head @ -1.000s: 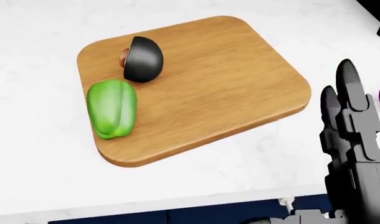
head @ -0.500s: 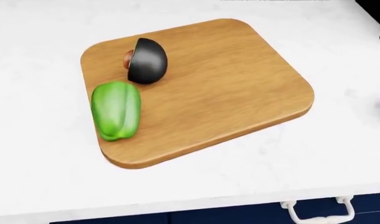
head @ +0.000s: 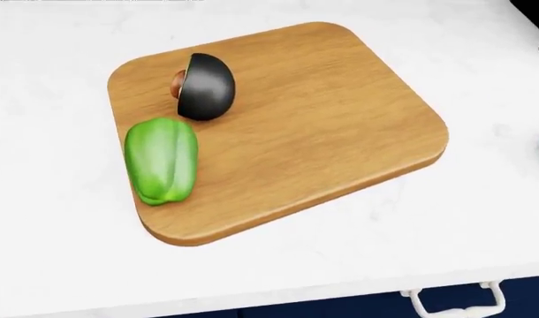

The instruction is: Place the avocado, onion, tomato and bell pepper on the cutting board.

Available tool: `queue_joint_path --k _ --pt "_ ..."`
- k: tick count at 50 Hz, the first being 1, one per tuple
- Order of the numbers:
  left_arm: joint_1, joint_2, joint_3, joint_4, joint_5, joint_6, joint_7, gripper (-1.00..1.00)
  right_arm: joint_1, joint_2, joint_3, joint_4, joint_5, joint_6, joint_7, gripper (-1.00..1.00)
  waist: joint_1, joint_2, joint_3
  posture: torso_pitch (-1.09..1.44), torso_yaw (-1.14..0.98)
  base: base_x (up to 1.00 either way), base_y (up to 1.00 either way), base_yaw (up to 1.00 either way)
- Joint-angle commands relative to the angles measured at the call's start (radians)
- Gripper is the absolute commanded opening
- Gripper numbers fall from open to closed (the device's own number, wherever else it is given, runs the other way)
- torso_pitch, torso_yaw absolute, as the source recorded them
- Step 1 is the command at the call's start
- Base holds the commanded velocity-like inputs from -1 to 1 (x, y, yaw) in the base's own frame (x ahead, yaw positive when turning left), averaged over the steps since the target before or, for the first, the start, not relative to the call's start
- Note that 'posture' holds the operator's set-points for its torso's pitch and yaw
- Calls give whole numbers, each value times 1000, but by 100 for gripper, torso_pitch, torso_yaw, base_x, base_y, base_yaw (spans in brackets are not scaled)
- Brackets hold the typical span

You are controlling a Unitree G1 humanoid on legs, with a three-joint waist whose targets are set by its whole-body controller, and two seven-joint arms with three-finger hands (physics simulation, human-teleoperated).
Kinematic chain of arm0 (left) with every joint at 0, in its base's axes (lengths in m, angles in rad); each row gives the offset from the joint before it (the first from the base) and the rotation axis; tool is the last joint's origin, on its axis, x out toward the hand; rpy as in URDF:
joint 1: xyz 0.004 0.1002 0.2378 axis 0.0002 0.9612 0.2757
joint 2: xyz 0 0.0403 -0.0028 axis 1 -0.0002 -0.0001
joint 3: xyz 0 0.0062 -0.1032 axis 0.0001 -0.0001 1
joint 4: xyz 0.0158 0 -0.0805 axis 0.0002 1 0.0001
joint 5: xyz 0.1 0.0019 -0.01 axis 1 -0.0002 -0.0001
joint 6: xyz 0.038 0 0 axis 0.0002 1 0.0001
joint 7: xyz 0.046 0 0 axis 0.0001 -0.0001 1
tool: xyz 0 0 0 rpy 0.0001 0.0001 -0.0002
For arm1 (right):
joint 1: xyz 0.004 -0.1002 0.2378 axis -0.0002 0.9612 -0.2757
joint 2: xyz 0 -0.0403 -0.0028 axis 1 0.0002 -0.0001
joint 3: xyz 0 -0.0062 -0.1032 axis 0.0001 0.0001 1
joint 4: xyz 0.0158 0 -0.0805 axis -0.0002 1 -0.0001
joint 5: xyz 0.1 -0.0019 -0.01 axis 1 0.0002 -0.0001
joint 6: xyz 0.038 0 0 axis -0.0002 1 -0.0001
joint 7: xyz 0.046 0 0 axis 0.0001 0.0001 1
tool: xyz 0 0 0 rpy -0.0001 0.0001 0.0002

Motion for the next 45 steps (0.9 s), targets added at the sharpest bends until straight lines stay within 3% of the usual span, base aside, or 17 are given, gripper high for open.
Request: queue_joint_path --k 1,4,12,24,37,45 --pt "-20 13 14 -8 4 -24 3 100 0 -14 12 7 -2 -68 -6 100 1 -3 -15 0 0 0 0 0" --pt "-26 17 10 4 -2 -26 7 100 -1 19 60 80 12 -129 -31 100 -1 -3 -17 0 0 0 0 0" --pt "-13 4 -7 3 23 -34 -9 100 -26 3 193 139 14 -162 -66 100 -1 3 -20 0 0 0 0 0" --pt "-21 -26 -19 -4 73 -19 -45 100 -60 -20 236 149 -14 -155 -62 100 1 -1 -19 0 0 0 0 0" --pt "-14 -70 -30 -18 135 -7 -93 100 -93 12 366 192 -63 -198 -73 100 3 -3 -24 0 0 0 0 0" --pt "-8 -86 -29 -24 167 -4 -118 100 -120 7 409 202 -75 -195 -81 100 3 -2 -27 0 0 0 0 0"
